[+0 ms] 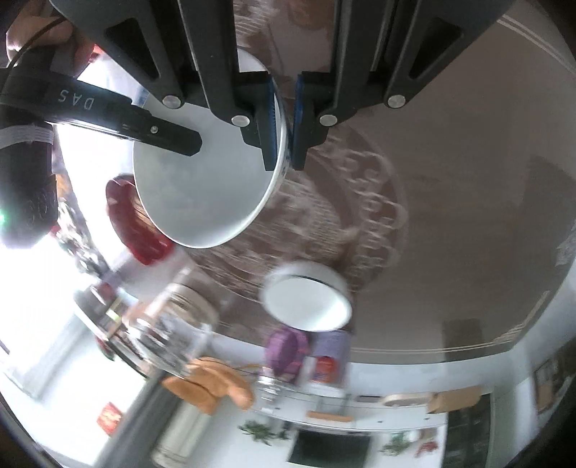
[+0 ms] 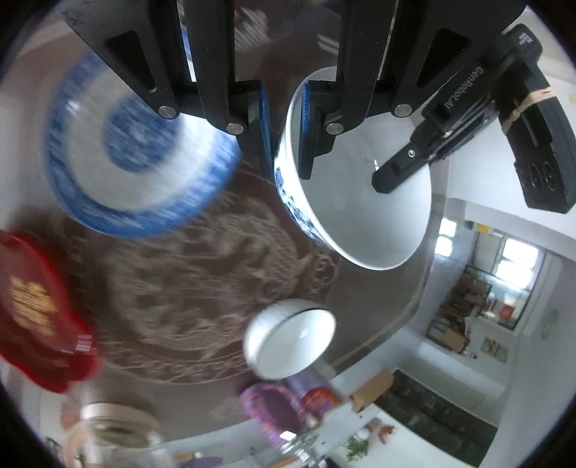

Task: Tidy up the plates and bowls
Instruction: 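Lower the white bowl into the blue-and-white plate and open both grippers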

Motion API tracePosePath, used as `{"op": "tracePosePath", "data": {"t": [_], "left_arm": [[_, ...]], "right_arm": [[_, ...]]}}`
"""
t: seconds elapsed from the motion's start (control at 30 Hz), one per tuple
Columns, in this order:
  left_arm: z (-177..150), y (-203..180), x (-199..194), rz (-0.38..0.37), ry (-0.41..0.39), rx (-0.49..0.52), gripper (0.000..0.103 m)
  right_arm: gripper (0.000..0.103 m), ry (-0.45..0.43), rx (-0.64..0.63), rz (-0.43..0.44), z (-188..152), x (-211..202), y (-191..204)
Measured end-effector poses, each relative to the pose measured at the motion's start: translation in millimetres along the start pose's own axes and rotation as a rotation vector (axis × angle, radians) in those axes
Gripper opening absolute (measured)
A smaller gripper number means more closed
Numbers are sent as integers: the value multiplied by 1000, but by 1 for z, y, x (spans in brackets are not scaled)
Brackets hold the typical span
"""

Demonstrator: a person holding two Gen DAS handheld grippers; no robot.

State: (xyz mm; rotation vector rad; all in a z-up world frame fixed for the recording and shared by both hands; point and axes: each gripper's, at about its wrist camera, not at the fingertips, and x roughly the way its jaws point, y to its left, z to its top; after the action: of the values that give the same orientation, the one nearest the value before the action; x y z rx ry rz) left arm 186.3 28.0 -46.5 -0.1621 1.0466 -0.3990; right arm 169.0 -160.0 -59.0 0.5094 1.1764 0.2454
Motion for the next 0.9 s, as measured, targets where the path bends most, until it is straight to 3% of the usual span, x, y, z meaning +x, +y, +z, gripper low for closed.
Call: {"op": "tracePosePath", "data": {"t": [0.17,0.3,0.43,0.57,0.83,0.87,0.9], "left_arm": [[-21,-41,35,-45,79,33,7],[-33,-59,64,-26,131,49,7],[-40,-66,82,-5,169,54,7],[-40,-70,86,16,155,78,8],[-31,-64,71,11,83,76,13],[-30,-61,62,8,59,75,15],[-29,-60,57,7,39,77,25]], "right_arm": [[15,-13,75,-75,-20,-24,-51],[15,-11,132,-111,-24,-19,-83],[15,-23,135,-137,-26,-12,-97],[18,-55,110,-136,-23,-3,-99],[38,-280,-9,-152,-25,-35,-85],[43,-328,-32,-168,-28,-42,-81],[53,-409,-74,-208,-35,-55,-74]]}}
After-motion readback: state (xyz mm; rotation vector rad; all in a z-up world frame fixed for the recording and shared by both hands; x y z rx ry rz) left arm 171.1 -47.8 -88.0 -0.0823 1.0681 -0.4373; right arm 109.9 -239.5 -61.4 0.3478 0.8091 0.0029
